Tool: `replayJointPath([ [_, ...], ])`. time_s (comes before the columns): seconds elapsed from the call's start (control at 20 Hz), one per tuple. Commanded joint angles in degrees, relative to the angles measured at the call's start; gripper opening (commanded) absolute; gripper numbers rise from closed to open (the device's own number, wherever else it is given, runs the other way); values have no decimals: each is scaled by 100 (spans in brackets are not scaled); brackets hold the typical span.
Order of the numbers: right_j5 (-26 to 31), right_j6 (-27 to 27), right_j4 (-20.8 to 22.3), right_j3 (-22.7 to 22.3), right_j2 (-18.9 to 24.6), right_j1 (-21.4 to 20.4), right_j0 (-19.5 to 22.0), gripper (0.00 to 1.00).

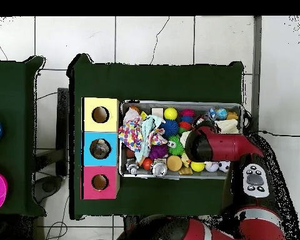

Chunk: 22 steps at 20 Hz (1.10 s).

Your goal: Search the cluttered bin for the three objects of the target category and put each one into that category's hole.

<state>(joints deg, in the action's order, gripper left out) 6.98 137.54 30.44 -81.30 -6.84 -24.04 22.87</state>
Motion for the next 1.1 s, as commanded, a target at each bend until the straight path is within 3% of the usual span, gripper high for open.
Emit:
replayJointPath([
  [0.05,271,608,-304,-764,117,-225,-170,100],
  [0.45,149,416,-278,-1001,166,-327,34,100],
  [1.1,-280,190,-114,-570,661,250,529,100],
])
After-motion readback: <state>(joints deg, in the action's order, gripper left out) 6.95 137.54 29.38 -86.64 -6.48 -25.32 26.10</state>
